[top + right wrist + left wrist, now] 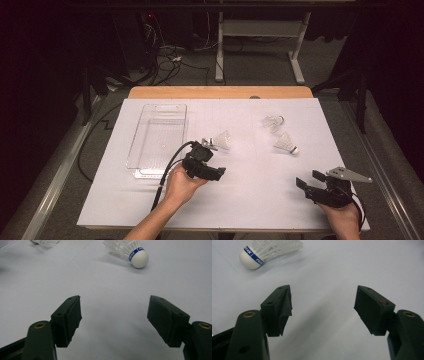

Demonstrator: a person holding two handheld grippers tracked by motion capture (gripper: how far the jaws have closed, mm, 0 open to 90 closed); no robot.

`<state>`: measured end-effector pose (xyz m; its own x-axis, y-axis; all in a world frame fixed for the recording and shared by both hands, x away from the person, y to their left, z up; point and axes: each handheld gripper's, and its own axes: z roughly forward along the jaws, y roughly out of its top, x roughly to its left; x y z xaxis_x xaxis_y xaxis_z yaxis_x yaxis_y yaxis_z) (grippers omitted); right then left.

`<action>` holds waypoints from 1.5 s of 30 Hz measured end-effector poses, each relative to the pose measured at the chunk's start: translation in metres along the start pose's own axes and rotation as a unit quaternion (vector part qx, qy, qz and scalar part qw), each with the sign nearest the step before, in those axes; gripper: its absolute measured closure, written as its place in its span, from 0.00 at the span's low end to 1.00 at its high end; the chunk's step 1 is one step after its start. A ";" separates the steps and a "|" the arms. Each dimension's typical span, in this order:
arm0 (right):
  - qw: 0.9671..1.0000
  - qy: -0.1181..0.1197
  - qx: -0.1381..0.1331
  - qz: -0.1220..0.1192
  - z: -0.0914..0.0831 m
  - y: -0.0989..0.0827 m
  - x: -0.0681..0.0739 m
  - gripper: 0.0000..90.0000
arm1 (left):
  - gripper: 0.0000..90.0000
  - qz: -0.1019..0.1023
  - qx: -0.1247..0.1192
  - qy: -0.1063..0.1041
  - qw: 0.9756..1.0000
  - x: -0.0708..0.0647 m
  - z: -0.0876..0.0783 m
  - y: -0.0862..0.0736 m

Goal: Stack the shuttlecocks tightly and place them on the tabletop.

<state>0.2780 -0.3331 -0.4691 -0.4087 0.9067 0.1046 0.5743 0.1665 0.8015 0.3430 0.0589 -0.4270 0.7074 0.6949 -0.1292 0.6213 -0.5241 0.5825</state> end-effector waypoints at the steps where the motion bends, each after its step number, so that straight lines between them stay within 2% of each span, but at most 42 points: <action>1: 1.000 0.000 -0.001 0.001 0.000 0.000 0.000 0.31 | 0.35 0.003 0.000 0.005 1.000 -0.001 0.000 -0.001; 3: 1.000 0.000 -0.001 0.002 0.000 0.000 0.000 0.31 | 0.35 0.011 0.005 0.009 1.000 -0.003 0.000 -0.002; 15: 1.000 0.000 0.000 0.001 0.000 0.000 0.000 0.31 | 0.35 0.006 -0.003 0.000 1.000 -0.004 -0.005 -0.011; 45: 1.000 0.000 0.000 -0.003 0.000 0.000 0.001 0.31 | 0.35 0.000 -0.007 -0.005 1.000 -0.009 -0.010 -0.036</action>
<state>0.2777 -0.3322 -0.4688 -0.4123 0.9055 0.1009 0.5721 0.1711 0.8021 0.3110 0.0765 -0.4390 0.7106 0.6899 -0.1385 0.6170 -0.5164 0.5938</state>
